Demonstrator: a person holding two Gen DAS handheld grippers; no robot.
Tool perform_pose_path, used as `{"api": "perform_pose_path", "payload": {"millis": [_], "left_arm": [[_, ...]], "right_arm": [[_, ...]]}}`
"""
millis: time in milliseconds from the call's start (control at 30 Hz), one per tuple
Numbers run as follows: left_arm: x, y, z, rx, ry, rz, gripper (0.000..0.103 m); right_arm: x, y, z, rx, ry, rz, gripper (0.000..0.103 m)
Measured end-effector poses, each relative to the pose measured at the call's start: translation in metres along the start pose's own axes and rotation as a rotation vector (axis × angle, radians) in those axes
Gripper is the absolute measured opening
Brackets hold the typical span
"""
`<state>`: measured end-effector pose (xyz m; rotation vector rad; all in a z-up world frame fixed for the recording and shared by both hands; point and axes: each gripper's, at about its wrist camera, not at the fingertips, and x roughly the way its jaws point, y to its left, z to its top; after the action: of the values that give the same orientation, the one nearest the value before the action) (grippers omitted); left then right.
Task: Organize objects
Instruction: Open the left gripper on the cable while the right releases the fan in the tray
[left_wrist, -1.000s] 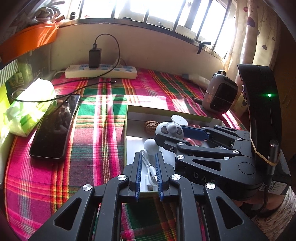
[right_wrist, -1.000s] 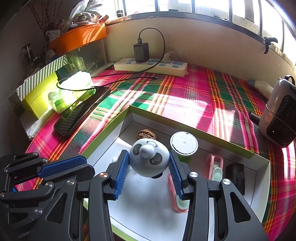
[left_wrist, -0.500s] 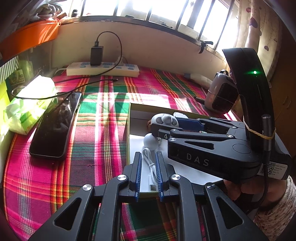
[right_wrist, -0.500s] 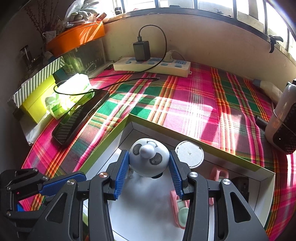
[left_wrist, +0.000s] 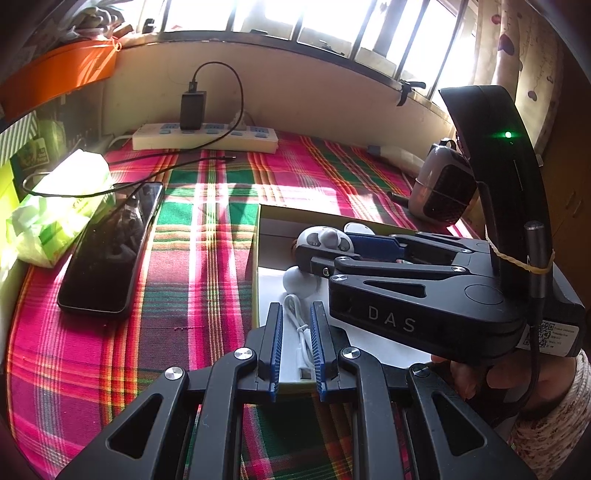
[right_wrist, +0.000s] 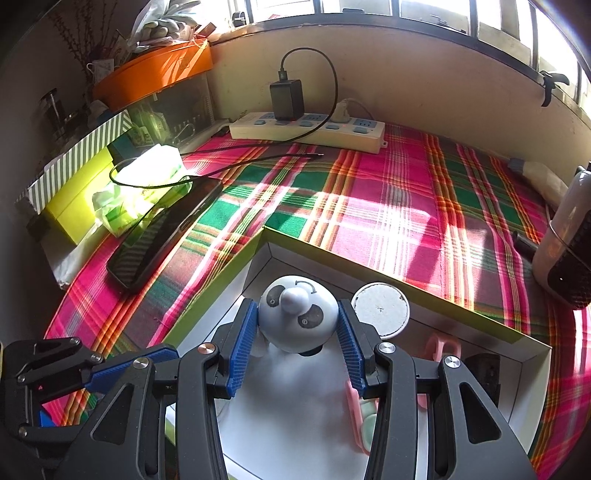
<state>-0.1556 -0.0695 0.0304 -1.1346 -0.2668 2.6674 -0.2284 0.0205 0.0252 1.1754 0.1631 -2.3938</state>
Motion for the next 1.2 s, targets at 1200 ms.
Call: {"api": "perform_pose_path", "payload": {"millis": [1200], "left_arm": [[-0.011, -0.016, -0.008, 0.038, -0.002, 0.020, 0.018]], "right_arm": [[-0.035, -0.007, -0.013, 0.064, -0.057, 0.001, 0.057]]}}
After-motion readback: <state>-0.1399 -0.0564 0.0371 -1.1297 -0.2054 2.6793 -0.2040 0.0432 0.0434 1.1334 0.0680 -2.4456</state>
